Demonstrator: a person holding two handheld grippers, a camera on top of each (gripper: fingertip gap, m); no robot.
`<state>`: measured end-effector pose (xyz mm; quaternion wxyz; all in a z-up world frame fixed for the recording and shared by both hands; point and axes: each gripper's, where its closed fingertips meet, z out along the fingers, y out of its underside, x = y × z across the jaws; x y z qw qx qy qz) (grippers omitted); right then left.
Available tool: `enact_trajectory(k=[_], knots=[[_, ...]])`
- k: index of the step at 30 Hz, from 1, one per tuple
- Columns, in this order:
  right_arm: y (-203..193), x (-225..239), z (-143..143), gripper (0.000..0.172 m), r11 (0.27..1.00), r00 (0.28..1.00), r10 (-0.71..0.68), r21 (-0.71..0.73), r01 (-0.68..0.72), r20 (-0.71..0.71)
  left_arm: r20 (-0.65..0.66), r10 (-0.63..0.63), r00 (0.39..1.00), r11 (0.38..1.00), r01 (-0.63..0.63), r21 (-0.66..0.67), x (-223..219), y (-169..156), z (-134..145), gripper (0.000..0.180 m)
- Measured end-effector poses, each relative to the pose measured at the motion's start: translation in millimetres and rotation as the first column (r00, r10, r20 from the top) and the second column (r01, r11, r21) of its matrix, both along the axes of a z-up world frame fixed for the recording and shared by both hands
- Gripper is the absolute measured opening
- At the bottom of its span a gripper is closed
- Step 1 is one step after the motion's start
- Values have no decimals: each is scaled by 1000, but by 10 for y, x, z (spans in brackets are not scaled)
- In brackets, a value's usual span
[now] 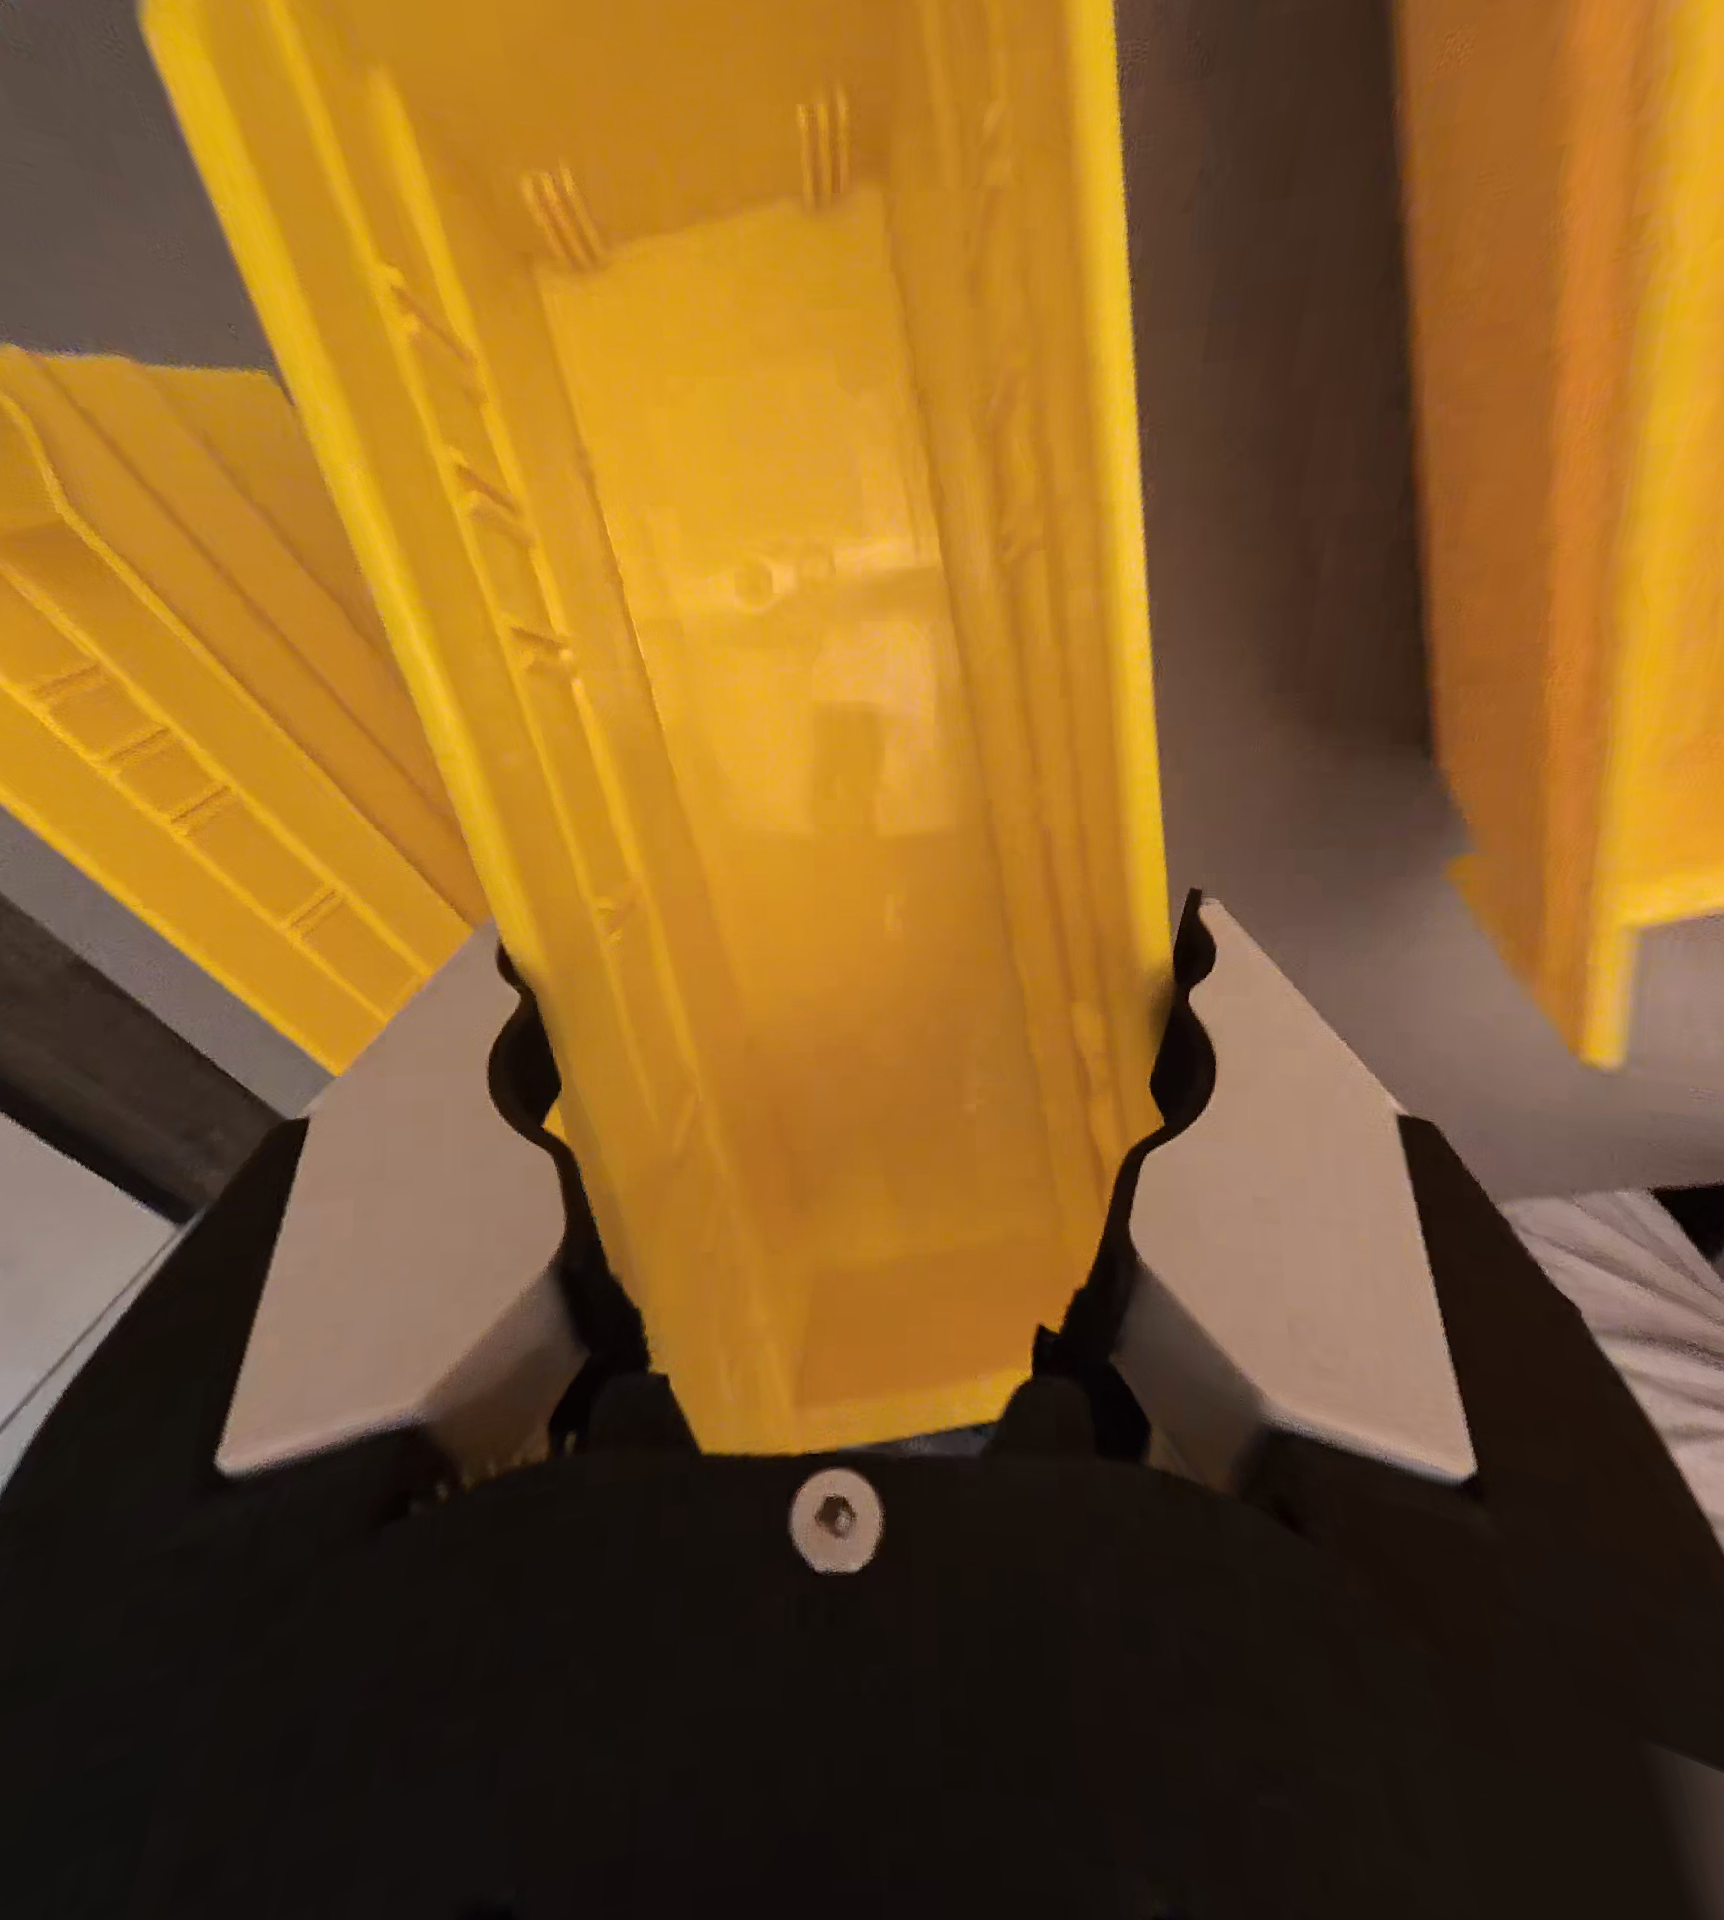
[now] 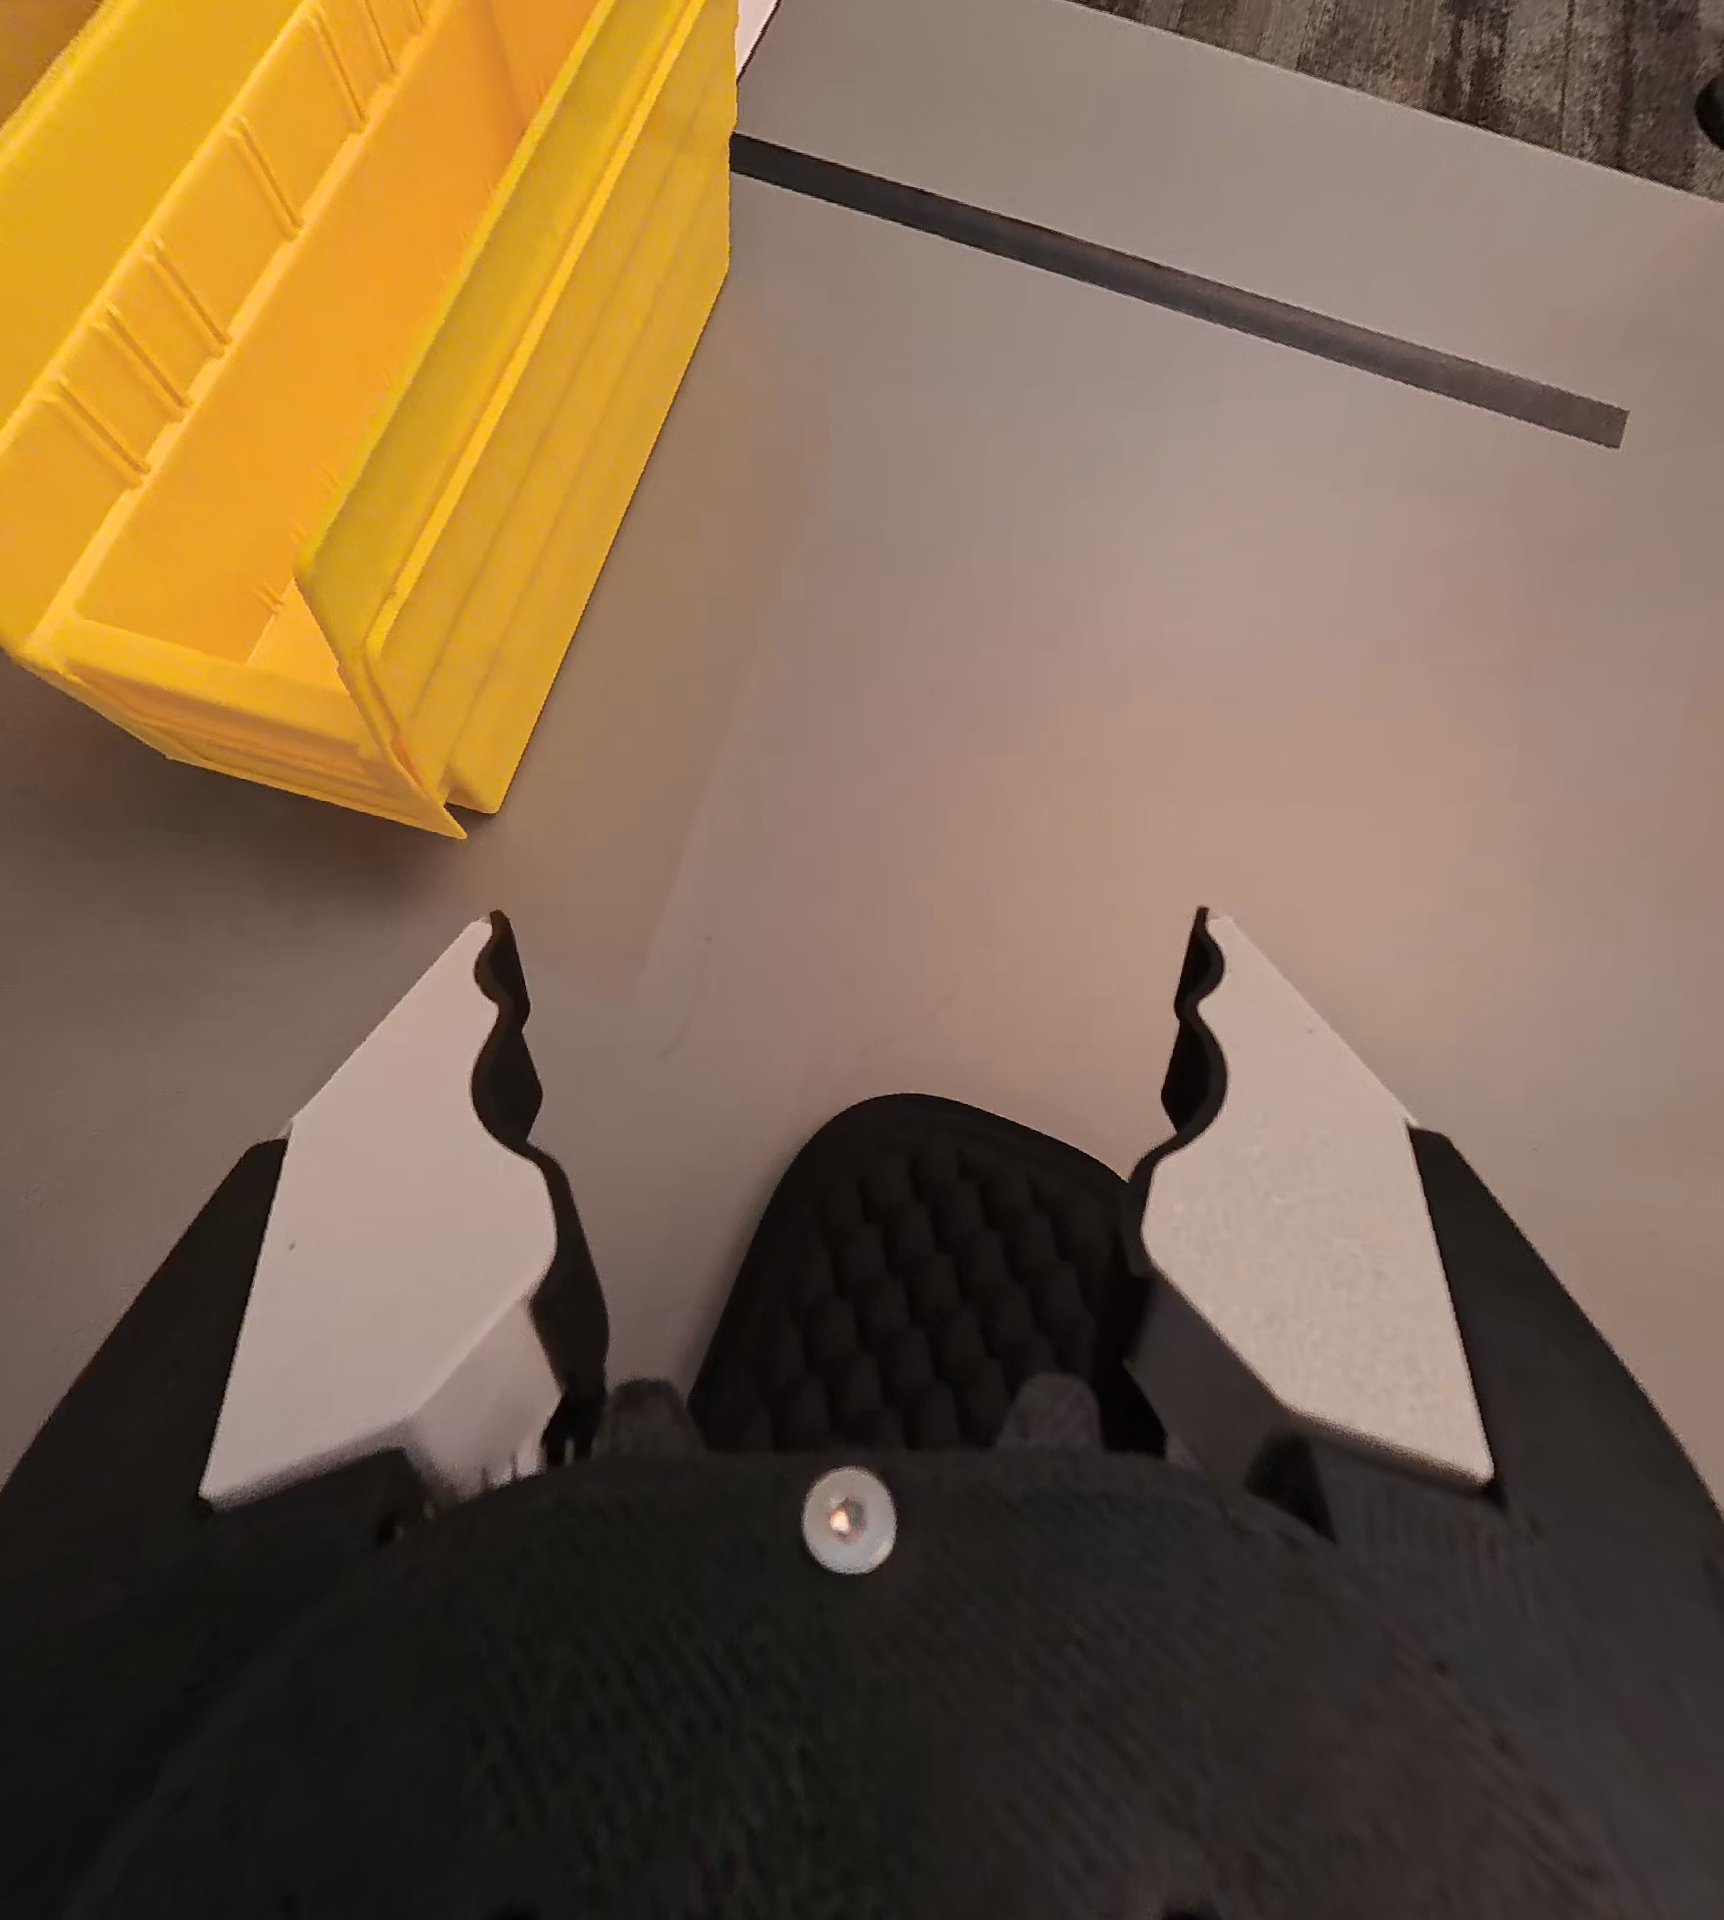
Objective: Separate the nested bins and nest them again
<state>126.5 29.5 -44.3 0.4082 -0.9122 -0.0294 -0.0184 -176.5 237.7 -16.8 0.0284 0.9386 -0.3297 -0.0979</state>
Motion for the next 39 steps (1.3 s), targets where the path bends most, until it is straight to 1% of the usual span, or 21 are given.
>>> enact_trajectory(k=[4,6,8,10,12,14,16,18,22,23,24,25,27,28,30,32,33,36,39], knots=[[-7,16,33,124,1000,1000,-2,-1,2,-7,99,-43,994,999,40,27,576,-124,490,117],[-13,-2,52,124,1000,1000,2,3,-2,-11,93,-51,994,996,45,73,785,-119,686,118],[-25,-31,58,124,1000,1000,6,4,-6,-16,51,-78,996,992,73,102,931,-116,807,117],[-41,-84,47,124,1000,1000,20,3,-20,-19,37,-75,996,988,70,137,1064,-87,886,117],[-60,-139,14,124,999,999,35,-7,-35,-19,49,-70,996,984,61,166,1213,-71,942,117],[-85,-178,-31,124,998,999,48,-25,-49,-18,97,-65,993,983,47,178,1400,-86,963,117],[-103,-190,-57,124,998,998,54,-36,-55,-18,162,-49,986,985,21,169,1588,-134,917,118],[-118,-190,-60,124,998,998,57,-38,-58,-21,218,-38,975,989,6,145,1752,-208,814,118],[-148,-176,-42,124,998,998,57,-30,-58,-29,260,7,965,999,-19,43,1902,-429,451,119],[-155,-178,-43,124,998,998,59,-30,-60,-30,276,22,961,999,-29,19,1929,-479,363,124],[-160,-184,-46,123,997,997,64,-31,-65,-31,328,51,943,998,-59,15,1991,-469,349,118],[-164,-190,-52,123,997,997,68,-35,-69,-30,359,78,930,997,-82,-5,2018,-475,336,117],[-176,-216,-69,123,995,996,84,-49,-85,-19,345,119,931,993,-102,-67,1958,-547,261,118],[-184,-229,-76,123,994,996,92,-55,-93,-12,340,126,932,992,-106,-75,1926,-552,238,118],[-196,-258,-93,123,992,994,107,-64,-107,-5,343,133,930,991,-131,-30,1860,-452,227,118],[-212,-279,-118,123,990,993,119,-74,-119,-6,307,128,943,990,-140,17,1745,-347,190,118],[-219,-279,-129,123,990,993,120,-77,-120,-6,295,125,947,990,-137,21,1713,-322,160,119],[-242,-251,-161,123,990,994,113,-80,-114,-14,324,138,936,989,-147,3,1765,-306,47,119],[-270,-196,-189,123,992,995,96,-86,-98,-24,291,129,948,990,-138,10,1787,-297,-103,119]])
